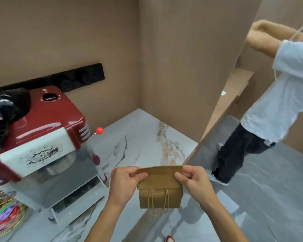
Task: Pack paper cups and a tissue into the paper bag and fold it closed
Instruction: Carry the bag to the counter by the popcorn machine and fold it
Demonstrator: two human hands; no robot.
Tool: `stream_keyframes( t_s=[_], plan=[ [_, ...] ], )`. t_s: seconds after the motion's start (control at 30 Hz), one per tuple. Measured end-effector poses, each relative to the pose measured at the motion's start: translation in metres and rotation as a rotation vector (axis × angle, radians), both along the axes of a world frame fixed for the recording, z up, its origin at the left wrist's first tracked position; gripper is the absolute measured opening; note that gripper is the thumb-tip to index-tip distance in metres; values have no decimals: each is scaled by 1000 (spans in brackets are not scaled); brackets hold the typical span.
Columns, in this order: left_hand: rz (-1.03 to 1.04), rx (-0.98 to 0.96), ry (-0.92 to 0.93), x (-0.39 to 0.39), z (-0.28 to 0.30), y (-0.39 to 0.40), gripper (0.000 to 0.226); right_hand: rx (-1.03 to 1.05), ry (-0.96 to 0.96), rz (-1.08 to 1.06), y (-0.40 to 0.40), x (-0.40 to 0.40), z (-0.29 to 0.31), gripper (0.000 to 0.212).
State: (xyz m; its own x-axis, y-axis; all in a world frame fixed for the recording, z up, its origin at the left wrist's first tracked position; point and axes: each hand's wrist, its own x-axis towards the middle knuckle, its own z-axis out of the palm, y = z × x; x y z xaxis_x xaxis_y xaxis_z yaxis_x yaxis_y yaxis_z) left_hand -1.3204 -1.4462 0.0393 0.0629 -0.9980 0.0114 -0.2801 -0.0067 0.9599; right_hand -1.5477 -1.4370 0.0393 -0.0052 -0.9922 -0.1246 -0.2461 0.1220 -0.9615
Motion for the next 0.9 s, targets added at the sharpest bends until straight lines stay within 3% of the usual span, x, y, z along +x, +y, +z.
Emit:
stream_keyframes(
  t_s=[0.07, 0.17, 0.33, 0.4, 0.47, 0.57, 0.67, 0.8, 0.9],
  plan=[
    [64, 13, 3, -19, 1, -26, 37, 26, 31, 37, -39, -17, -1, 23],
    [139, 30, 18, -39, 0, -57, 43, 40, 57, 135, -91, -39, -3, 18],
    [252, 84, 47, -51, 1, -100, 46, 23, 90, 314, -166, -49, -4, 34],
    [267, 104, 42, -53, 0, -120, 49, 2, 123, 323, -191, -50, -6, 31],
    [284, 119, 22, -52, -5, -140, 48, 12, 155, 340, -215, -48, -10, 12],
    [327, 131, 0, -46, -18, -167, 49, 6, 177, 391, -250, -38, -14, 22],
    [380, 151, -12, -35, -34, -198, 53, -21, 257, 421, -290, -20, -19, 17],
    [448, 211, -92, -18, -55, -233, 35, -60, 434, 482, -336, 7, -33, 27],
    [480, 281, -273, -8, -76, -255, 17, -57, 602, 564, -367, 25, -52, 12]
  ],
)
